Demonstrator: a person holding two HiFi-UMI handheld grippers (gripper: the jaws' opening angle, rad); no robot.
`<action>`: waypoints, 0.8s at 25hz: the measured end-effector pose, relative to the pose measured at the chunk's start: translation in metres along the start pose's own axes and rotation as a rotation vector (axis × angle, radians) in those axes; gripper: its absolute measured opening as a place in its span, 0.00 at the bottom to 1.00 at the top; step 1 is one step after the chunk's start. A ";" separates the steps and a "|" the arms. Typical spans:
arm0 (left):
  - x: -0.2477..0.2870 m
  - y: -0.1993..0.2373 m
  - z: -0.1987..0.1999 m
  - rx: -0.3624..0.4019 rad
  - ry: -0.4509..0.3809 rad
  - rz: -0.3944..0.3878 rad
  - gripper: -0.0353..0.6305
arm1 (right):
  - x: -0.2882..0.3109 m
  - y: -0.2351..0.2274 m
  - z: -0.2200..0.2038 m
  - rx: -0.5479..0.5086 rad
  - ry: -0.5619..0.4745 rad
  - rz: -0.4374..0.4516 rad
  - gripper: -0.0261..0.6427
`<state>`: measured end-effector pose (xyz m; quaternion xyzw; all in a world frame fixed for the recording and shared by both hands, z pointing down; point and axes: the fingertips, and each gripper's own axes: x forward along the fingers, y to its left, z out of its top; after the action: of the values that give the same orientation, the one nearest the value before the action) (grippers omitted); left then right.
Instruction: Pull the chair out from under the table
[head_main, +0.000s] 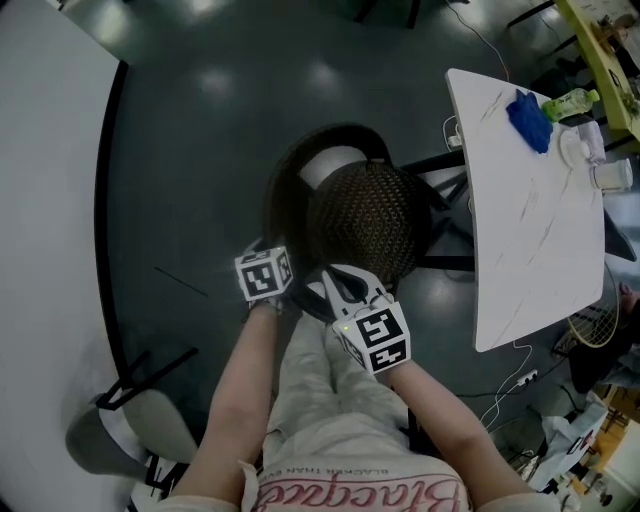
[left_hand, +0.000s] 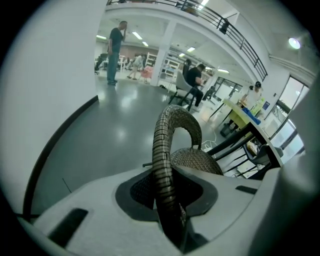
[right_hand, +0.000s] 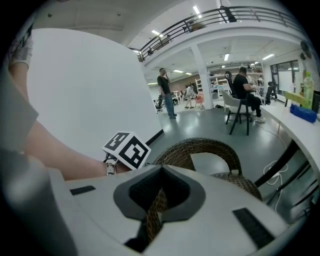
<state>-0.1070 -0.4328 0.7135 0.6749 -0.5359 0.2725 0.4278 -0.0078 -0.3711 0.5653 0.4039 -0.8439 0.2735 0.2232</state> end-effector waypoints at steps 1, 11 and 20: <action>-0.002 0.007 0.000 -0.013 -0.004 0.008 0.16 | 0.002 0.003 0.000 -0.003 0.001 0.006 0.04; -0.029 0.080 0.000 -0.080 -0.036 0.083 0.15 | 0.019 0.037 0.001 -0.050 0.023 0.073 0.04; -0.049 0.124 -0.006 -0.110 -0.055 0.139 0.15 | 0.024 0.052 0.008 -0.088 0.028 0.101 0.04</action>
<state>-0.2383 -0.4109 0.7110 0.6186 -0.6072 0.2532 0.4295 -0.0647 -0.3620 0.5589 0.3467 -0.8713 0.2528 0.2384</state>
